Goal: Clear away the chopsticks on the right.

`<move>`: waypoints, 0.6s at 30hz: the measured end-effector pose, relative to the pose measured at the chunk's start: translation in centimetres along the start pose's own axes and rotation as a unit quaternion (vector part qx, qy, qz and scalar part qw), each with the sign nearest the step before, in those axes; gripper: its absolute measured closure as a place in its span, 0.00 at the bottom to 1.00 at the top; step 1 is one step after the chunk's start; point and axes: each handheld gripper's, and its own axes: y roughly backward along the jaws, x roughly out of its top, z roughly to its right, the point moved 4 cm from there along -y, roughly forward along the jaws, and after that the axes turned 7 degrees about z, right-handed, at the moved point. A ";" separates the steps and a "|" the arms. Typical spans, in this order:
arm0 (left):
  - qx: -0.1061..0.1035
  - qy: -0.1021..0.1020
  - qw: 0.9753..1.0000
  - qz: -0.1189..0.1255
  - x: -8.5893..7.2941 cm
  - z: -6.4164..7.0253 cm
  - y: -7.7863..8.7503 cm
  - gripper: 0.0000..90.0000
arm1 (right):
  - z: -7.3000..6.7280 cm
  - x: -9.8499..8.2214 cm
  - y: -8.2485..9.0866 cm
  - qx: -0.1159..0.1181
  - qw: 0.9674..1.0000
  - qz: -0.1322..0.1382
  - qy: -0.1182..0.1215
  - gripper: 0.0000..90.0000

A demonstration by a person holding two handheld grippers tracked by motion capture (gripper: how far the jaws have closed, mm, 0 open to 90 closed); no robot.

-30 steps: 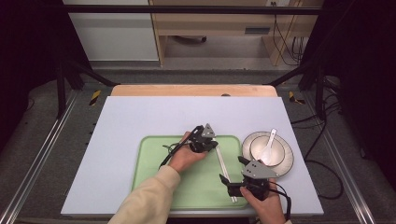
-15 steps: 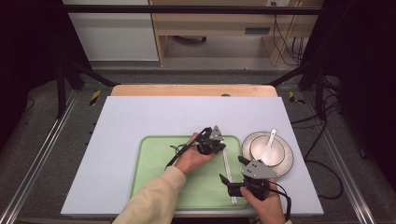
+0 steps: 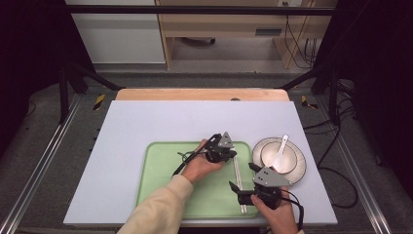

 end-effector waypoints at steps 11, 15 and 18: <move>0.022 0.012 0.999 0.030 -1.0 0.4 3.3 0.83 | 0.3 0.2 0.2 -0.009 1.000 0.009 -0.001 0.11; 0.038 0.011 0.998 0.044 -1.3 0.3 5.1 0.72 | 0.4 0.3 0.3 -0.010 1.000 0.012 0.000 0.11; 0.052 0.010 0.997 0.052 -1.6 0.2 6.7 0.64 | 0.5 0.3 0.3 -0.013 1.000 0.013 0.001 0.10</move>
